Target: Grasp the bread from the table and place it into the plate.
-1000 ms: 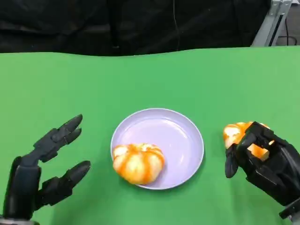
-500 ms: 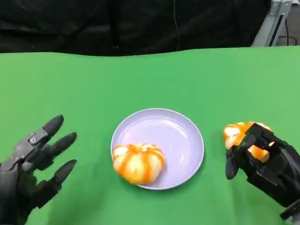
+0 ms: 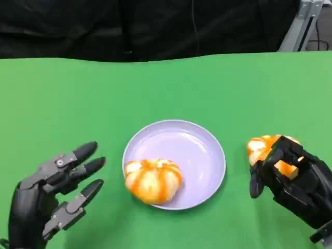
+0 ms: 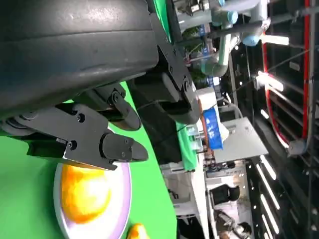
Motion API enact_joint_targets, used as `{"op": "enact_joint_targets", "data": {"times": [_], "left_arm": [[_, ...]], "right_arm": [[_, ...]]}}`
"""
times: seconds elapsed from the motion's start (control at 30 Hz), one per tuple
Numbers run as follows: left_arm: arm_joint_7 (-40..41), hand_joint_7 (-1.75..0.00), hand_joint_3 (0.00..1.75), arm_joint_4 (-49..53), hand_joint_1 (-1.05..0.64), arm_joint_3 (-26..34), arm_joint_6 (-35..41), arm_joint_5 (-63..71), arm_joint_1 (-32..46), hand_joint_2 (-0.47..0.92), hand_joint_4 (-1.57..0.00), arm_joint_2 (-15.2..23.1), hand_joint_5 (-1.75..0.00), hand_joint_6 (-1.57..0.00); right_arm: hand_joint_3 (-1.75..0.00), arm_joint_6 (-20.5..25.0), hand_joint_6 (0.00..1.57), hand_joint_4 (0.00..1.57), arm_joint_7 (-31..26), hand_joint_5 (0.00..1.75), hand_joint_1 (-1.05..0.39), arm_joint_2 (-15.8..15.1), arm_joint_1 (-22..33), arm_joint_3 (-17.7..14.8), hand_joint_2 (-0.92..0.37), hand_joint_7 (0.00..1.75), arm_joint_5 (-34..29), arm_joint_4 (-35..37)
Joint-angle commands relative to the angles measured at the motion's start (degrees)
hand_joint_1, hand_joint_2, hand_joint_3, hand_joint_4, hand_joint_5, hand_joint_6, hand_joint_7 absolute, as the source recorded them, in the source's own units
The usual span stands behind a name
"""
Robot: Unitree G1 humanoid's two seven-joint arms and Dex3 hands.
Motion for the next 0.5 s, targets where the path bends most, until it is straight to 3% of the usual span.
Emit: {"op": "enact_joint_targets", "data": {"times": [0.03, 0.07, 0.1, 0.2, 0.3, 0.5], "left_arm": [[2.37, -0.18, 0.39, 0.66, 0.03, 0.92, -0.16, 5.84, -0.16, 0.92, -1.01, -0.19, -0.11, -1.1], [2.53, -0.34, 0.42, 0.81, 0.02, 0.93, -0.06, 6.28, -0.21, 0.92, -1.01, -0.52, -0.23, -1.08], [2.32, -0.67, 0.45, 0.95, 0.02, 1.0, -0.02, 5.94, -0.28, 0.92, -0.88, -0.82, -0.58, -0.95], [1.98, -0.98, 0.46, 1.43, -0.02, 1.31, 0.09, 5.44, -0.55, 0.92, -0.66, -1.3, -1.12, -0.81], [1.91, -1.06, 0.46, 1.53, -0.04, 1.57, 0.36, 5.29, -0.53, 0.92, -0.6, -1.62, -1.28, -0.78], [2.52, -1.1, 0.45, 1.14, -0.07, 2.1, 1.74, 5.22, -0.52, 0.92, -0.58, -2.04, -1.34, -0.78]], "right_arm": [[-0.8, 0.94, 0.61, 0.68, -0.29, 1.75, -0.03, -1.12, -0.62, -0.8, -0.89, 1.46, 0.66, -1.1], [-0.8, 1.07, 0.61, 0.68, -0.22, 1.75, -0.03, -1.17, -0.61, -0.83, -0.89, 1.45, 0.72, -1.2], [-0.8, 1.14, 0.61, 0.67, -0.26, 1.75, -0.03, -1.19, -0.57, -0.83, -0.89, 1.46, 0.64, -1.34], [-0.8, 0.89, 0.62, 0.68, -0.56, 1.75, -0.02, -1.1, -0.48, -0.84, -0.9, 1.46, 0.23, -1.56], [-0.8, 0.44, 0.62, 0.68, -0.36, 1.75, -0.03, -1.02, -0.48, -0.85, -0.9, 1.47, 0.15, -1.33], [-0.81, 0.54, 0.61, 0.68, -0.16, 1.75, -0.04, -1.08, -0.72, -1.05, -0.89, 1.48, 0.39, -0.92]]}}
